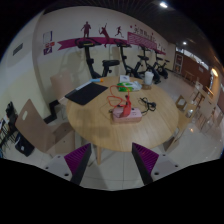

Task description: Unplug charger

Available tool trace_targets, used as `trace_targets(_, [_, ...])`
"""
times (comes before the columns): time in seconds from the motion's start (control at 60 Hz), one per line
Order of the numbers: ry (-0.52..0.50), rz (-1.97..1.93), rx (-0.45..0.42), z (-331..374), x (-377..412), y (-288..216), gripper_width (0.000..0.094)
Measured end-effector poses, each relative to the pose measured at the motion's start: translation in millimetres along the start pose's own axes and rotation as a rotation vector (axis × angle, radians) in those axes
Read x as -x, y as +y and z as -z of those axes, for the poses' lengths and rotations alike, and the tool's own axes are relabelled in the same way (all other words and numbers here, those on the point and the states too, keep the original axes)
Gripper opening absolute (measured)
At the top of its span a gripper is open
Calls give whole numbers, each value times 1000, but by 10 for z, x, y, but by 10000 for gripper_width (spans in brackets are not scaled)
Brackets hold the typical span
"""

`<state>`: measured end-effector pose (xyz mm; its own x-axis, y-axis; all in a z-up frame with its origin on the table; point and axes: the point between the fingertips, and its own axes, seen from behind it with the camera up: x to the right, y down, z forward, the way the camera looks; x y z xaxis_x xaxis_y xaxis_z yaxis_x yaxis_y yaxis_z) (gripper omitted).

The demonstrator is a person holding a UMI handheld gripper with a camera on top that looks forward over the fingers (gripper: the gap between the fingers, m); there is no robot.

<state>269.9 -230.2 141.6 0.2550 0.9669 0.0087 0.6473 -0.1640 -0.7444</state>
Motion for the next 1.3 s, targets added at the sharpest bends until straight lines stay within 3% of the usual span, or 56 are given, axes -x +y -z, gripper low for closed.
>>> trace_targets(0.15, [23,-18,-133,-332,-258,-182,859])
trace_targets(0.467, [24,18,-260,-1311,-545,-373,858])
trace_targets(0.683, [-41,39,-347,-1929,-590,-741,850])
trace_targets(0.867, [-51,33,-382,-2472,-688,-1118,854])
trace_targets(1.2, [-75,35,-365,-2999,-685,-1270,859])
trace_targets(1.267, [-76,27,-362,-3031,-674,-1288,790])
trace_targets(1.3, [-73,23,-351,-3061,-678,-1284,588])
